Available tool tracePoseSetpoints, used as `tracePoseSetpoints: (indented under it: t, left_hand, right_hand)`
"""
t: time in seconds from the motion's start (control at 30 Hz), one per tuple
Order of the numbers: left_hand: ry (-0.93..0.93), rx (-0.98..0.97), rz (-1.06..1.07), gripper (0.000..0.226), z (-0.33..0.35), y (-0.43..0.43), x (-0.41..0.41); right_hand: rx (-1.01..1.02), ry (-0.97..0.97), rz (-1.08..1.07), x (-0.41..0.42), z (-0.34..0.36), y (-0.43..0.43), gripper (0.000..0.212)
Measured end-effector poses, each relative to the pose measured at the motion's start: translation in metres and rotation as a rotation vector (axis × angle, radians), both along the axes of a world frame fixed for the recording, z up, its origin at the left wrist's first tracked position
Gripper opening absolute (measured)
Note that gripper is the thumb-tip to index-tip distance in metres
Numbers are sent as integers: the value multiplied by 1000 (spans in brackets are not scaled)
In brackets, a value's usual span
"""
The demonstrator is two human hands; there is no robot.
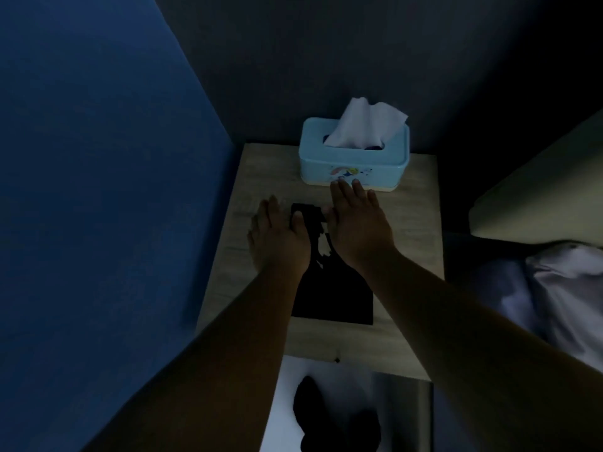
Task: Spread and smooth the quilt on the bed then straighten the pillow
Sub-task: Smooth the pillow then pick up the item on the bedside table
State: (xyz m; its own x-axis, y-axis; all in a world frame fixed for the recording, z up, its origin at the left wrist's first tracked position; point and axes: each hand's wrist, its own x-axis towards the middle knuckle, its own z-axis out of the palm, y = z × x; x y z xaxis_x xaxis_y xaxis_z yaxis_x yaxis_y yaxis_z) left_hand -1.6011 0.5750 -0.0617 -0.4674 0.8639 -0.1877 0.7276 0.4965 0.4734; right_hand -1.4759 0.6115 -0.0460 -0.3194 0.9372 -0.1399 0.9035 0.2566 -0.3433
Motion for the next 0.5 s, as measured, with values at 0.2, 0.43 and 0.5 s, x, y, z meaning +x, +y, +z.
tracePoseSetpoints:
  t: [0.2,0.43,0.5]
  left_hand:
    - [40,-81,-38,62,-11,2,-13]
    - [-2,-142,83,61,-31,2,-14]
    - [-8,-141,104,60,-40,-4,-12]
  right_hand:
    - [-56,-46,116,-15,-13,12,55]
    - [-22,-66,268,-22,-39,26,58]
    - [10,-60,313,-22,-48,24,63]
